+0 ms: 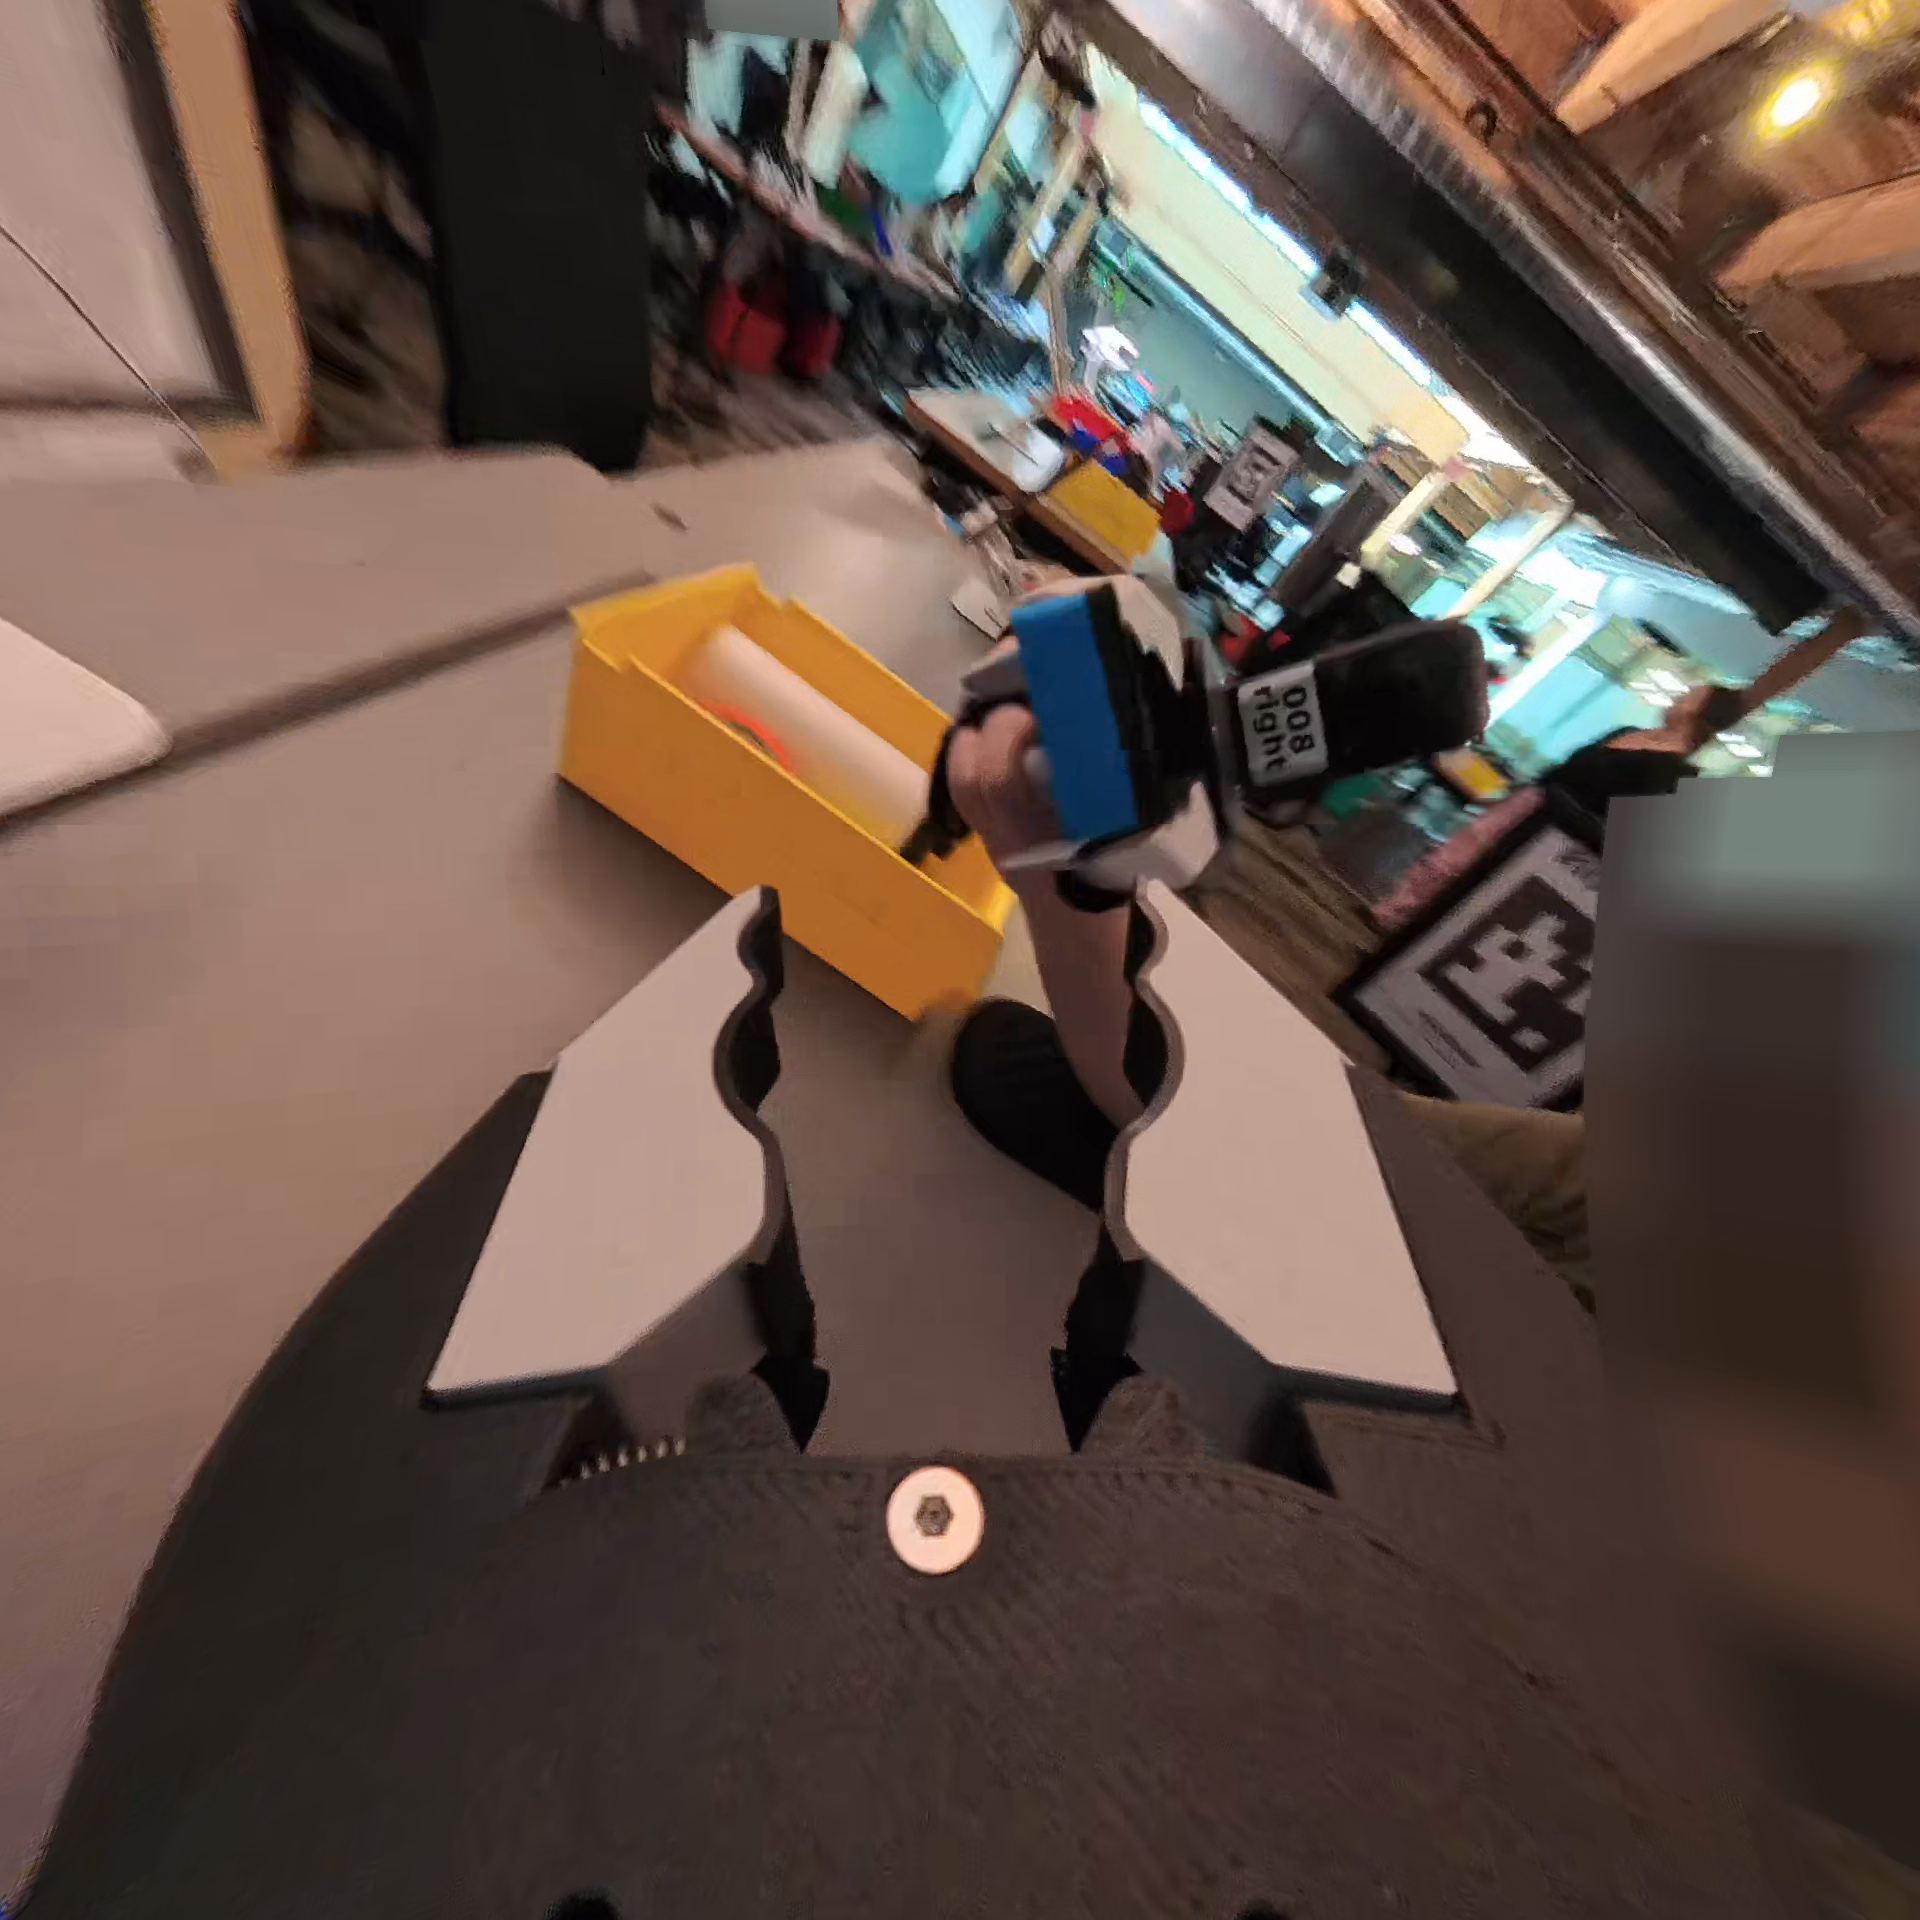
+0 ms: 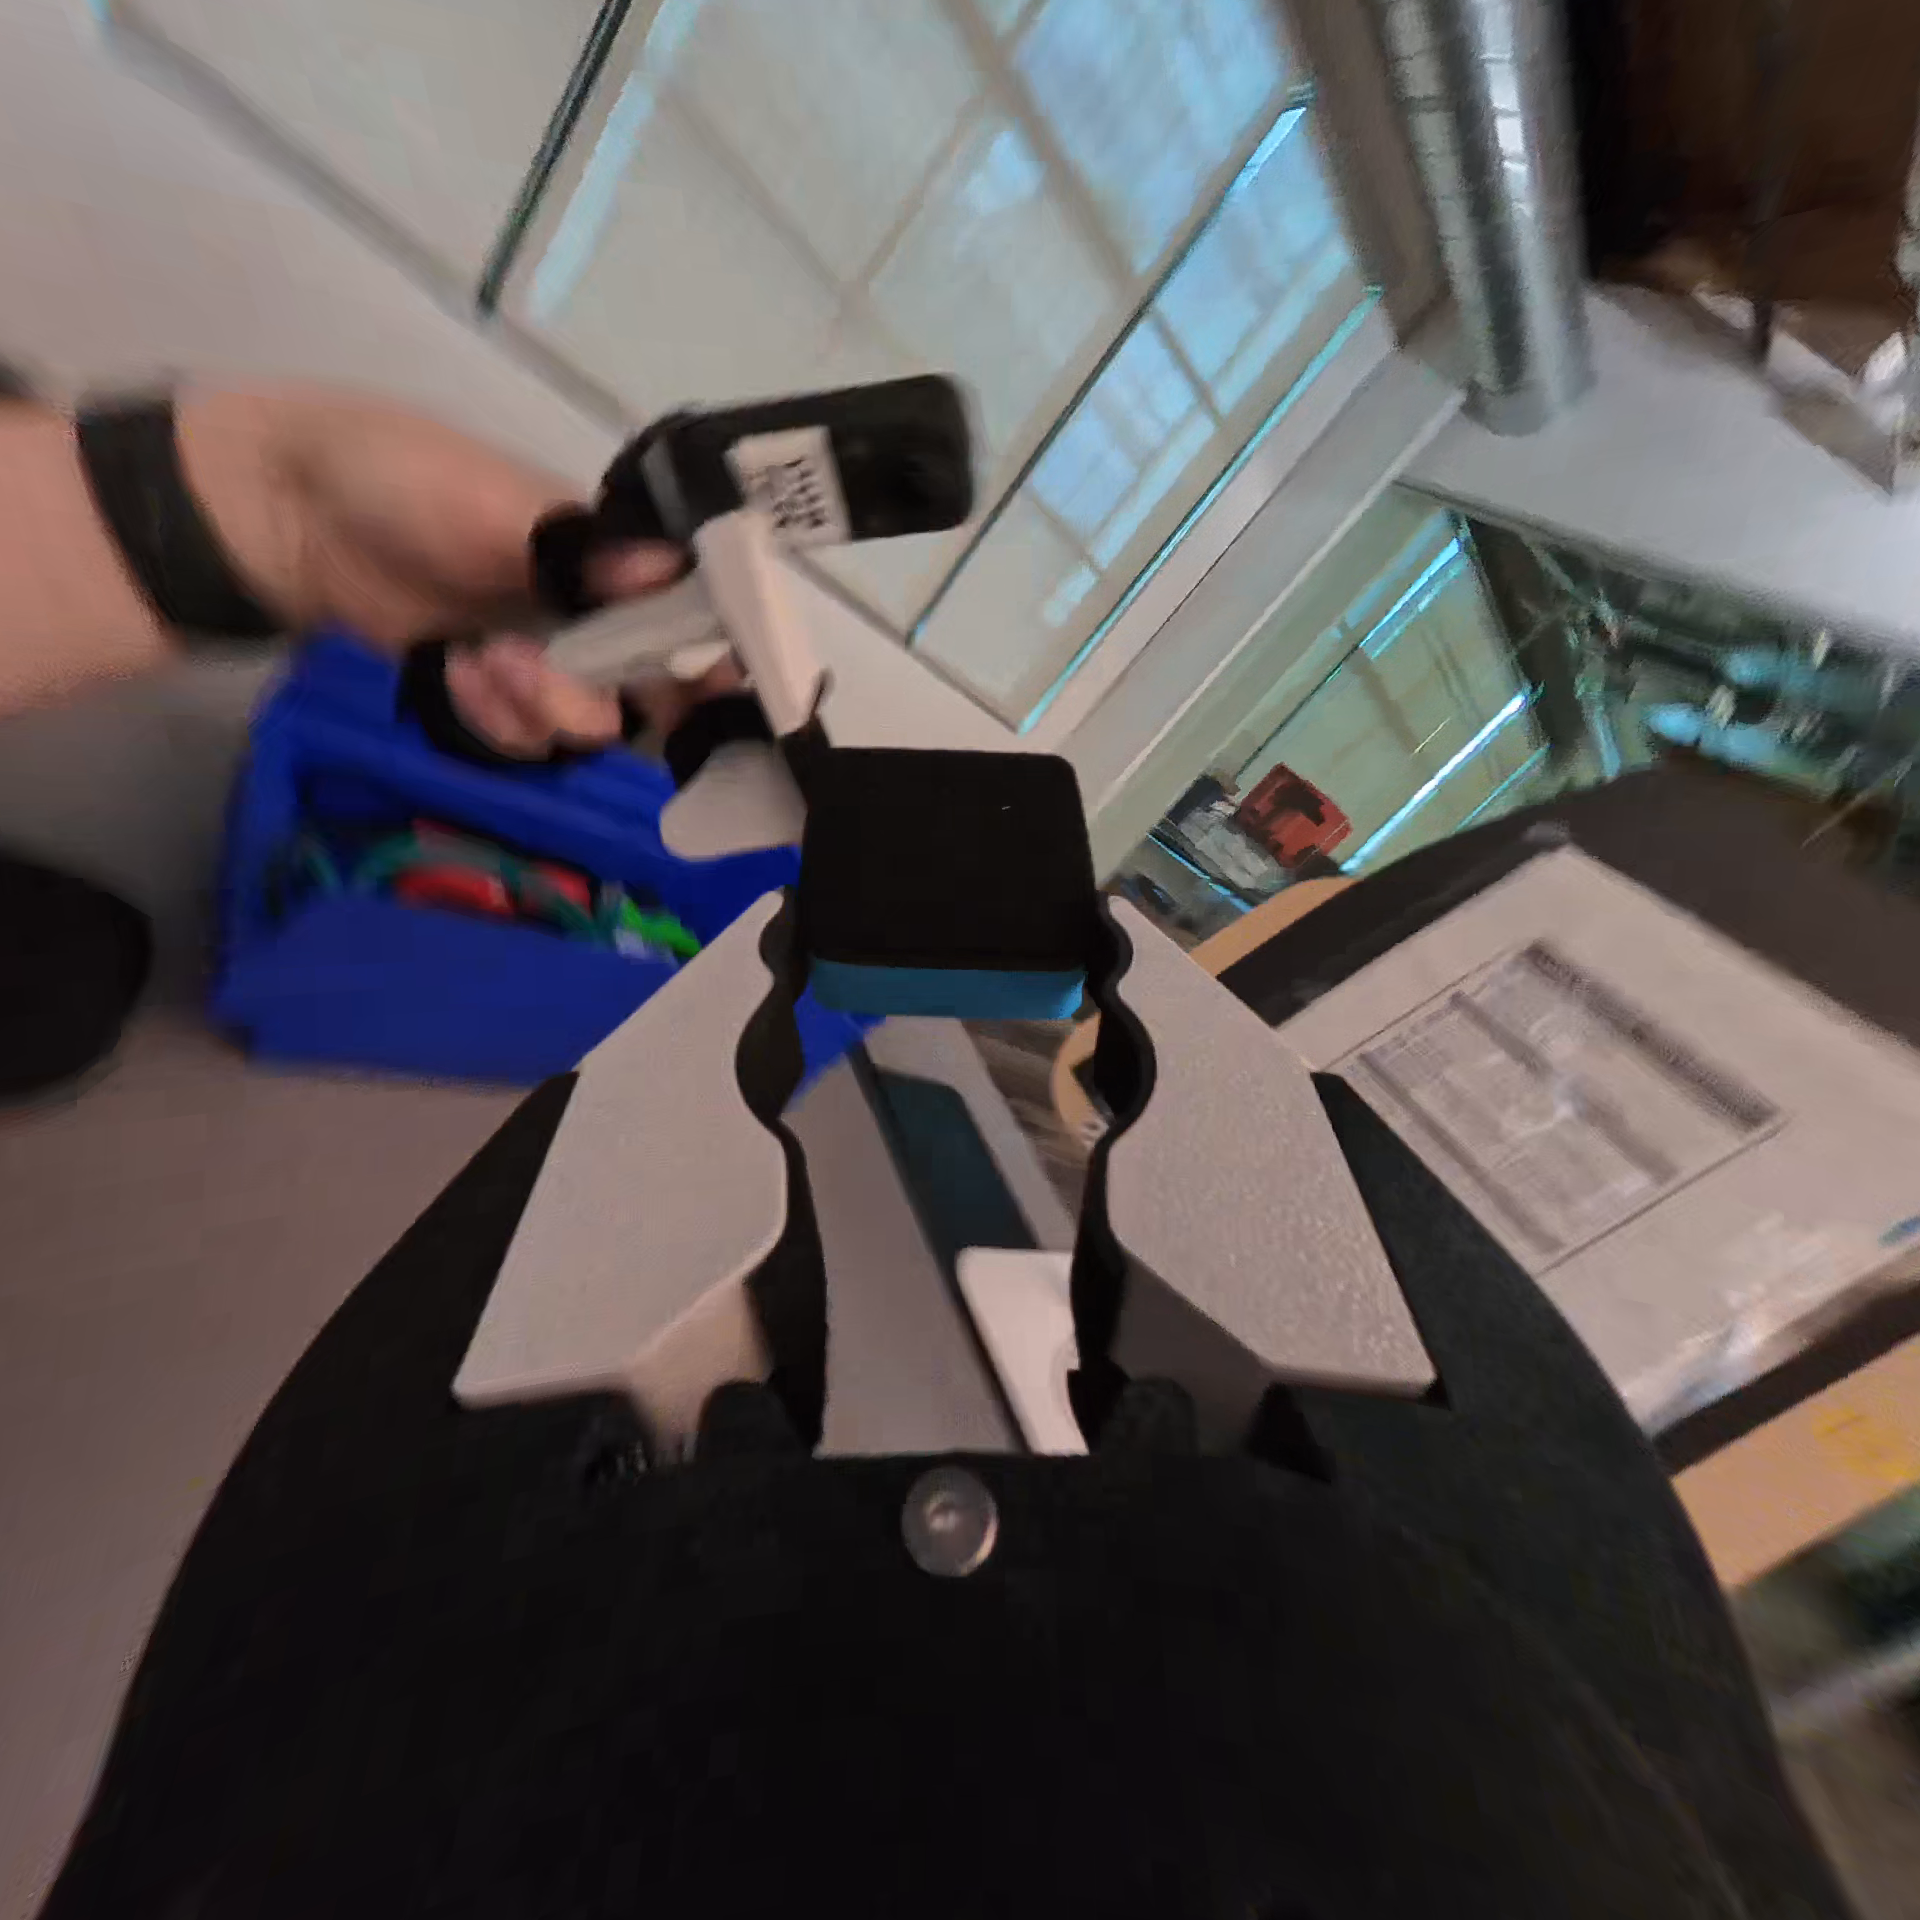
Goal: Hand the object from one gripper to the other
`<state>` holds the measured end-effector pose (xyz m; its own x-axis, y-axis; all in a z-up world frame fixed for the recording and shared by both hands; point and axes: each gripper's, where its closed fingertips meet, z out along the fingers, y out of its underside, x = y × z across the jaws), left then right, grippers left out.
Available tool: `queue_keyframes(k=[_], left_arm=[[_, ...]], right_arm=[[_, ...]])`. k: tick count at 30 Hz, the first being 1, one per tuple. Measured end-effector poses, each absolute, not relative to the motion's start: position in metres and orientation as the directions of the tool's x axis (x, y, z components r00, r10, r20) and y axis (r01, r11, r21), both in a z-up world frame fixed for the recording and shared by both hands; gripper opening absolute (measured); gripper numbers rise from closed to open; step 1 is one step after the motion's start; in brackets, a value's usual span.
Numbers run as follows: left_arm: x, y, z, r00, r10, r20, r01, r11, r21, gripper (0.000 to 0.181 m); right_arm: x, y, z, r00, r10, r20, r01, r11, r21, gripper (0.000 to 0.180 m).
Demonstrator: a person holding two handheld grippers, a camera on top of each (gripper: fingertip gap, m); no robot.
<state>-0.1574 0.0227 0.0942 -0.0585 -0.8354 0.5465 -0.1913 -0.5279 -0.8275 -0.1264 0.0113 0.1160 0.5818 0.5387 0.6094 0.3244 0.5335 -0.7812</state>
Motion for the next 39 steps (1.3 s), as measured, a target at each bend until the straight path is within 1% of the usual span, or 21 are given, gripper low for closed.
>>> queue_keyframes(k=[2,3,4,5,6,7,9,12,16,20,22,24,27,29,30,32,33,35,36,37,39], left_arm=[[-0.162,0.037,0.107,0.008,-0.911,0.413,-0.104,-0.411,-0.906,0.066],[-0.164,0.044,0.113,0.066,-0.944,0.323,-0.065,-0.327,-0.943,0.067],[-0.167,0.053,0.117,0.152,-0.962,0.227,-0.039,-0.235,-0.971,0.069],[-0.169,0.062,0.12,0.249,-0.96,0.124,-0.027,-0.135,-0.99,0.071],[-0.172,0.069,0.124,0.346,-0.938,0.025,-0.025,-0.036,-0.999,0.076],[-0.173,0.072,0.128,0.426,-0.902,-0.069,-0.021,0.067,-0.998,0.08],[-0.169,0.063,0.14,0.504,-0.83,-0.241,-0.026,0.264,-0.964,0.078],[-0.15,0.044,0.143,0.502,-0.772,-0.389,-0.082,0.406,-0.91,0.09],[-0.133,0.036,0.128,0.479,-0.671,-0.566,-0.241,0.52,-0.82,0.091],[-0.127,0.039,0.116,0.456,-0.578,-0.677,-0.364,0.573,-0.734,0.085],[-0.125,0.042,0.11,0.443,-0.565,-0.696,-0.394,0.574,-0.718,0.069],[-0.126,0.044,0.108,0.442,-0.533,-0.721,-0.418,0.589,-0.692,0.058],[-0.127,0.046,0.105,0.433,-0.545,-0.718,-0.426,0.578,-0.696,0.058],[-0.13,0.048,0.106,0.442,-0.557,-0.704,-0.424,0.562,-0.711,0.058],[-0.134,0.051,0.108,0.452,-0.563,-0.691,-0.424,0.546,-0.722,0.058],[-0.145,0.059,0.111,0.471,-0.583,-0.662,-0.428,0.505,-0.75,0.058],[-0.153,0.064,0.113,0.485,-0.577,-0.657,-0.434,0.493,-0.754,0.058],[-0.172,0.076,0.118,0.514,-0.503,-0.695,-0.48,0.503,-0.719,0.058],[-0.182,0.082,0.121,0.52,-0.426,-0.74,-0.524,0.525,-0.67,0.058],[-0.192,0.088,0.125,0.526,-0.32,-0.788,-0.573,0.551,-0.606,0.058],[-0.208,0.094,0.137,0.537,-0.08,-0.839,-0.656,0.586,-0.476,0.058]], right_arm=[[-0.107,0.016,0.138,0.662,0.691,0.292,-0.007,0.396,-0.918,0.054],[-0.096,0.02,0.148,0.635,0.768,0.086,-0.211,0.279,-0.937,0.054],[-0.085,0.023,0.156,0.542,0.83,-0.132,-0.416,0.129,-0.9,0.053],[-0.074,0.026,0.161,0.4,0.858,-0.323,-0.59,-0.028,-0.807,0.053],[-0.066,0.03,0.163,0.246,0.855,-0.456,-0.705,-0.165,-0.69,0.053],[-0.061,0.032,0.163,0.104,0.84,-0.533,-0.764,-0.275,-0.583,0.053],[-0.063,0.036,0.158,-0.082,0.801,-0.593,-0.798,-0.409,-0.442,0.053],[-0.087,0.039,0.145,-0.172,0.762,-0.624,-0.788,-0.487,-0.377,0.053],[-0.122,0.03,0.139,-0.345,0.684,-0.643,-0.728,-0.627,-0.276,0.053],[-0.148,0.027,0.127,-0.348,0.653,-0.672,-0.705,-0.655,-0.271,0.053],[-0.155,0.027,0.121,-0.383,0.625,-0.68,-0.686,-0.686,-0.244,0.053],[-0.154,0.029,0.119,-0.418,0.604,-0.678,-0.684,-0.701,-0.203,0.053],[-0.156,0.03,0.117,-0.377,0.625,-0.684,-0.693,-0.68,-0.239,0.053],[-0.156,0.032,0.116,-0.289,0.652,-0.701,-0.712,-0.636,-0.298,0.057],[-0.154,0.036,0.114,-0.206,0.678,-0.706,-0.73,-0.587,-0.35,0.068],[-0.145,0.042,0.112,0.053,0.747,-0.662,-0.742,-0.414,-0.527,0.07],[-0.14,0.044,0.112,0.207,0.77,-0.603,-0.711,-0.305,-0.634,0.07],[-0.134,0.045,0.115,0.515,0.763,-0.39,-0.534,-0.07,-0.843,0.07],[-0.132,0.044,0.117,0.638,0.725,-0.259,-0.409,0.035,-0.912,0.07],[-0.129,0.042,0.121,0.73,0.672,-0.126,-0.284,0.13,-0.95,0.07],[-0.126,0.031,0.134,0.832,0.541,0.124,-0.06,0.31,-0.949,0.07]])
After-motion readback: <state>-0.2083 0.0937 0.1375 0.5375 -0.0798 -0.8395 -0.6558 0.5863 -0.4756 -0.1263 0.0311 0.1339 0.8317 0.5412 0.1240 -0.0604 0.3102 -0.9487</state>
